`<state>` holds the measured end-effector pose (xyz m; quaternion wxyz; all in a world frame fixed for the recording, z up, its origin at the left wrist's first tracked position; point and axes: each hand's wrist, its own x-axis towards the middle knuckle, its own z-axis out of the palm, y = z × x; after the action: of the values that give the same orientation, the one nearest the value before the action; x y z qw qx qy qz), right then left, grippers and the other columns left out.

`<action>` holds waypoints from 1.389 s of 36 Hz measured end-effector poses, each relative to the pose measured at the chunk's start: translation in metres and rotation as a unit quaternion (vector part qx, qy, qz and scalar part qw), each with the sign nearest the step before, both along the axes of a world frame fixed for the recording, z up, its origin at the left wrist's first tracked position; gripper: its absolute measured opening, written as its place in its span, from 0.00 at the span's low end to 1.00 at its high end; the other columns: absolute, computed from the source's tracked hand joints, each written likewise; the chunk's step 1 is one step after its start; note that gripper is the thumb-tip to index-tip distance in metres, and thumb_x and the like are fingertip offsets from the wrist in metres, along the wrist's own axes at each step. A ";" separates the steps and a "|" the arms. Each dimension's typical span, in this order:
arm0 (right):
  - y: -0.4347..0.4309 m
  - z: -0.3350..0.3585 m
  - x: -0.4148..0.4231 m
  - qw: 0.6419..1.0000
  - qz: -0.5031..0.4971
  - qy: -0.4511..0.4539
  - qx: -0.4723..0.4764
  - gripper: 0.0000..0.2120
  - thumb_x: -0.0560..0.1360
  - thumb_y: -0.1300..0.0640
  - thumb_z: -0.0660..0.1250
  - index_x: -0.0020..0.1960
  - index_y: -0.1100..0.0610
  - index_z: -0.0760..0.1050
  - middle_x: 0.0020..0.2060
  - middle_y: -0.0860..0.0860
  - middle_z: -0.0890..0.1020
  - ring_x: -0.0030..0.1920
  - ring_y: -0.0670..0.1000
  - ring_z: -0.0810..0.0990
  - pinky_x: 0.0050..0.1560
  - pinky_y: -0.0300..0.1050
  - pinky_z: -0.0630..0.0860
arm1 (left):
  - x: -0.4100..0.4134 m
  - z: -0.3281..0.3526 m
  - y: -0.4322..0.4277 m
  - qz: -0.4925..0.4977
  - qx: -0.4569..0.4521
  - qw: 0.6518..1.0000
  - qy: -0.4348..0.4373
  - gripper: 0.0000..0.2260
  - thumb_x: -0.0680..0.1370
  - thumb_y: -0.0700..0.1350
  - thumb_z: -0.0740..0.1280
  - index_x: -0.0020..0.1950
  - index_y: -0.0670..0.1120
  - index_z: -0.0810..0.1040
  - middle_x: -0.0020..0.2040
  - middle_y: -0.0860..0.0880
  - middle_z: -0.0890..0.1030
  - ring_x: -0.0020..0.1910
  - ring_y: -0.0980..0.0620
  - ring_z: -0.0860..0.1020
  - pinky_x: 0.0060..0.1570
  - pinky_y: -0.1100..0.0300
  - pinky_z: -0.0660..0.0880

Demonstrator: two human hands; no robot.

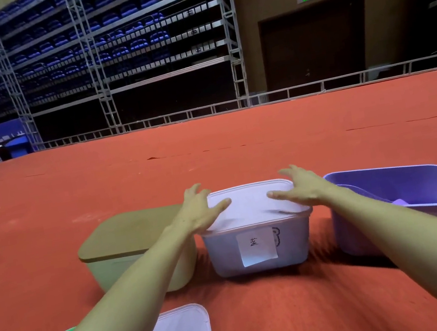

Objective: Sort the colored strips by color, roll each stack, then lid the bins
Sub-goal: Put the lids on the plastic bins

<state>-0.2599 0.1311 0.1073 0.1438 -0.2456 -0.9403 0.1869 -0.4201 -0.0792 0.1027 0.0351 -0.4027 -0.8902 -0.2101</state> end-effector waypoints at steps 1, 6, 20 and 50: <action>-0.001 -0.002 -0.006 1.000 0.009 -0.015 0.006 0.43 0.70 0.33 0.65 0.76 0.53 0.56 0.76 0.58 0.53 0.76 0.59 0.51 0.74 0.54 0.54 | -0.001 -0.001 0.006 0.000 -0.023 1.000 -0.005 0.34 0.76 0.65 0.59 0.75 0.44 0.63 0.78 0.43 0.52 0.77 0.43 0.46 0.75 0.46 0.50; 0.000 -0.018 -0.024 0.997 0.013 -0.078 0.000 0.49 0.67 0.26 0.59 0.78 0.49 0.44 0.77 0.57 0.41 0.77 0.58 0.39 0.74 0.58 0.46 | -0.008 -0.011 0.032 -0.002 -0.092 0.996 -0.007 0.37 0.75 0.71 0.50 0.79 0.52 0.49 0.79 0.48 0.41 0.77 0.44 0.37 0.74 0.44 0.42; 0.014 -0.034 -0.039 0.981 0.007 -0.173 0.082 0.62 0.52 0.15 0.45 0.77 0.49 0.49 0.76 0.57 0.52 0.76 0.56 0.49 0.75 0.57 0.51 | -0.019 -0.029 0.047 0.015 -0.199 0.977 0.078 0.43 0.70 0.76 0.47 0.77 0.52 0.53 0.79 0.46 0.51 0.77 0.45 0.53 0.72 0.42 0.55; -0.178 0.000 0.051 0.990 0.129 -0.053 0.027 0.29 0.73 0.39 0.66 0.67 0.56 0.72 0.60 0.54 0.80 0.61 0.55 0.76 0.63 0.49 0.70 | 0.062 0.008 -0.172 0.015 -0.089 0.996 -0.008 0.24 0.79 0.54 0.62 0.69 0.39 0.71 0.69 0.41 0.73 0.67 0.44 0.71 0.63 0.58 0.67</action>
<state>-0.2086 -0.0473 0.1077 0.0748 -0.1275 -0.9751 0.1652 -0.3583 -0.2516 0.1111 -0.0048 -0.3894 -0.9115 -0.1322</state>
